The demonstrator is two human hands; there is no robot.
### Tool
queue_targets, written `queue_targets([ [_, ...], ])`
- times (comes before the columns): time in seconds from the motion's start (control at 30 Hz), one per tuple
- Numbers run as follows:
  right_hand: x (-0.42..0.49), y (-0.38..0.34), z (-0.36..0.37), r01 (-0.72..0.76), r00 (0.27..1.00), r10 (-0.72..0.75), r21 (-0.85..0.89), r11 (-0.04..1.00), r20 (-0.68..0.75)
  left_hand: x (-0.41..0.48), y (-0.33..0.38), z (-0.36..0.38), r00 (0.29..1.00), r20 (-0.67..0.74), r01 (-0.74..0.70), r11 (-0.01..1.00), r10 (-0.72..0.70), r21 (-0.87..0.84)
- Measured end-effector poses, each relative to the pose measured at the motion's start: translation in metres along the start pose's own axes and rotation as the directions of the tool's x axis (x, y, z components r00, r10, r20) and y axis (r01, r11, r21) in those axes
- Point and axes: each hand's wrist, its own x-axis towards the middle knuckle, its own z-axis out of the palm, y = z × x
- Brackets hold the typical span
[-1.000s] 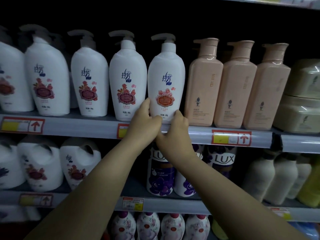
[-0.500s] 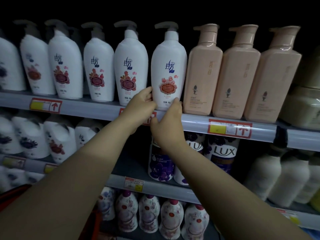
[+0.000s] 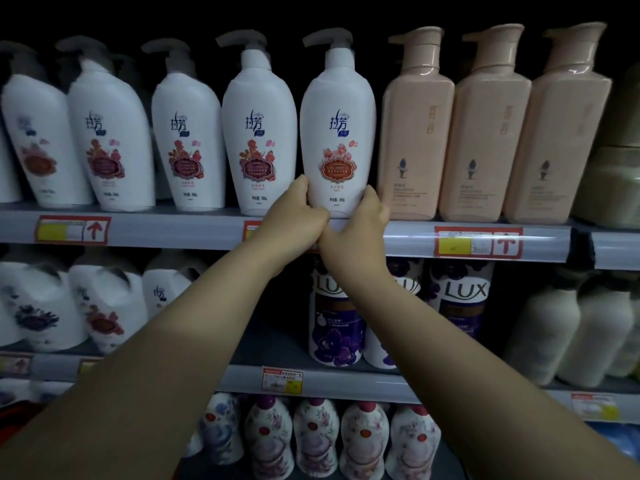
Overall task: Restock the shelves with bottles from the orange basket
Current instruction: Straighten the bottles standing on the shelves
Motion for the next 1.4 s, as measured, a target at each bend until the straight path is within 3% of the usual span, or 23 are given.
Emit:
queue_targets([
  [0.23,-0.008,-0.015,0.008,0.057,0.992,-0.063,-0.052,0.997,-0.108,-0.009,0.005,-0.02,0.991,0.04,-0.128,0.991,0.129,-0.033],
  [0.33,-0.009,-0.031,0.027,0.108,0.99,-0.109,-0.017,0.994,-0.087,-0.014,-0.005,-0.042,0.94,-0.271,-0.234,0.969,0.207,-0.073],
  [0.4,-0.006,-0.037,0.045,0.084,0.996,-0.085,-0.036,0.996,-0.03,-0.01,-0.022,-0.058,0.895,-0.403,-0.241,0.968,0.193,-0.072],
  [0.5,-0.001,-0.04,0.071,0.004,1.0,-0.005,-0.029,1.0,-0.014,0.004,-0.042,-0.075,0.951,-0.292,-0.147,0.979,0.099,-0.145],
  [0.6,0.002,-0.041,0.087,-0.038,0.999,0.035,-0.104,0.994,-0.023,0.013,-0.045,-0.088,0.985,-0.119,-0.136,0.984,0.122,-0.114],
  [1.0,-0.002,-0.045,0.092,-0.046,0.992,0.021,-0.202,0.978,-0.126,0.014,-0.051,-0.098,0.988,0.028,-0.145,0.976,0.151,-0.165],
  [1.07,-0.008,-0.053,0.097,0.035,0.974,-0.09,-0.256,0.966,-0.207,0.01,-0.049,-0.103,0.983,-0.004,-0.178,0.951,0.183,-0.255],
  [1.13,-0.012,-0.065,0.108,0.125,0.957,-0.182,-0.245,0.961,-0.227,0.008,-0.05,-0.114,0.971,-0.155,-0.222,0.922,0.18,-0.318],
  [1.23,-0.011,-0.082,0.131,0.059,0.993,-0.077,-0.188,0.98,-0.089,0.01,-0.059,-0.137,0.916,-0.367,-0.287,0.905,0.162,-0.314],
  [1.3,-0.005,-0.086,0.147,-0.008,1.0,0.007,-0.141,0.99,-0.008,0.015,-0.068,-0.151,0.909,-0.393,-0.262,0.923,0.138,-0.283],
  [1.4,0.004,-0.087,0.167,-0.031,0.999,0.032,-0.149,0.988,0.004,0.021,-0.079,-0.167,0.946,-0.306,-0.176,0.958,0.102,-0.226],
])
